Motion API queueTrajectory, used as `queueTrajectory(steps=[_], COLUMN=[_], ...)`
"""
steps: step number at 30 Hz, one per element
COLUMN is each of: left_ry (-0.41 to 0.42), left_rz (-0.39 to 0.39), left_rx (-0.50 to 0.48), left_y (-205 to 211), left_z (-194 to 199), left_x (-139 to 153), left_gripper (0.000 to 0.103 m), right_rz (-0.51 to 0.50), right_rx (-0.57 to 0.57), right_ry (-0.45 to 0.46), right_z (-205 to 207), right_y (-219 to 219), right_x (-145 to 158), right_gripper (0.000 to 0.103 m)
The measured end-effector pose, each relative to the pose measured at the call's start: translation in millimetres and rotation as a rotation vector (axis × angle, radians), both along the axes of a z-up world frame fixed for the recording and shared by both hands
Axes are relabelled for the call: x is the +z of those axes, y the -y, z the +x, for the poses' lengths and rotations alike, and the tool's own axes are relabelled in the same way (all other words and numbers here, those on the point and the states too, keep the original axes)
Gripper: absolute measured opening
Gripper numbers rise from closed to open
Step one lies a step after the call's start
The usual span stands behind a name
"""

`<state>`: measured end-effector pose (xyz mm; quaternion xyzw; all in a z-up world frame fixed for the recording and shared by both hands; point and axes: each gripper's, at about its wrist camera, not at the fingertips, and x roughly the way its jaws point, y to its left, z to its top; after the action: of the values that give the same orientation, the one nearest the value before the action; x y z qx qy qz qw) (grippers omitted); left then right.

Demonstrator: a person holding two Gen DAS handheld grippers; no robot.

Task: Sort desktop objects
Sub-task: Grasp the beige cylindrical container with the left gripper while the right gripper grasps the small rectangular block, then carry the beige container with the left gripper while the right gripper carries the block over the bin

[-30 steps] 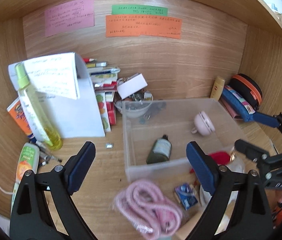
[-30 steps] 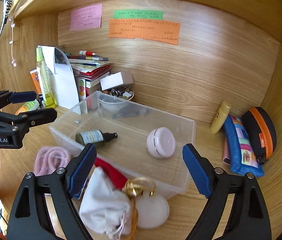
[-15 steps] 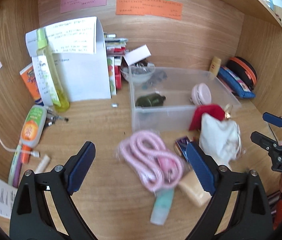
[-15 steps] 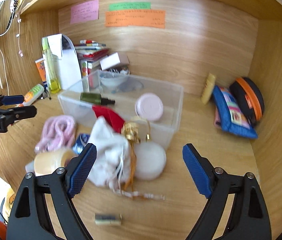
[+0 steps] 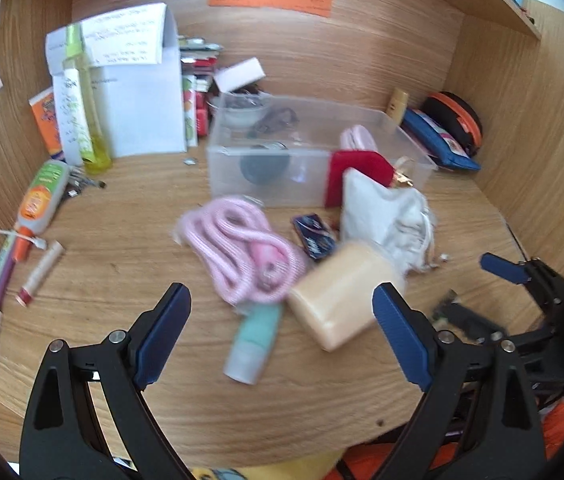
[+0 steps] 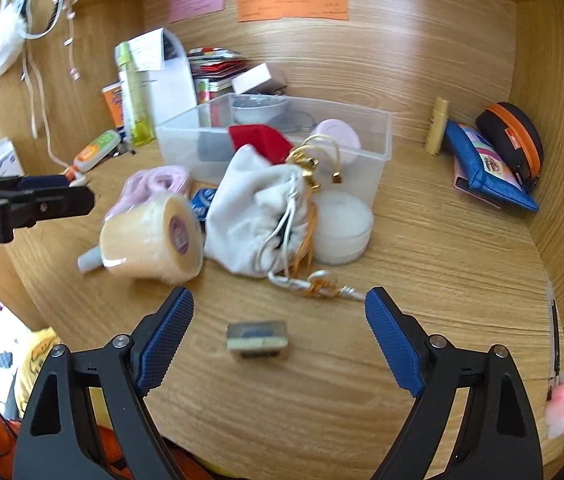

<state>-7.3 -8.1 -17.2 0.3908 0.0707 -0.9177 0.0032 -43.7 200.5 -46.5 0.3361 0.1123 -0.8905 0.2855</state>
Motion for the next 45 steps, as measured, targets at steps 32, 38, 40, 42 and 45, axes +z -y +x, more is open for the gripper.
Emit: queueTrajectory(steps=[32,38,40,42,45], left_ry=[0.156,0.13,0.118,0.109,0.095], left_rz=[0.156,0.149,0.132,0.088,0.076], left_rx=[0.148,0.196,0.196,0.179,0.154], left_y=[-52.3,-48.3,-50.6,-56.7,-59.4], left_z=[-46.9,-44.1,-40.8,-37.9,-34.1], left_x=[-53.5,-54.8,-54.2,-52.6,-49.5], left_gripper=[0.093,0.078,0.076,0.074,0.071], right_rz=[-0.023,-0.037,-0.037,-0.04,-0.047], right_rx=[0.043,0.027,0.03,0.038,0.042], right_ry=[0.08,0.083,0.08,0.08,0.075], right_z=[-19.9,-26.3,-27.6,-29.2,-30.0], right_y=[-30.2,-37.9,-37.3,-35.9,-34.1], right_x=[-26.8,-23.1,-22.0,-20.2,-16.7], right_gripper=[0.031,0.031,0.031,0.031,0.031])
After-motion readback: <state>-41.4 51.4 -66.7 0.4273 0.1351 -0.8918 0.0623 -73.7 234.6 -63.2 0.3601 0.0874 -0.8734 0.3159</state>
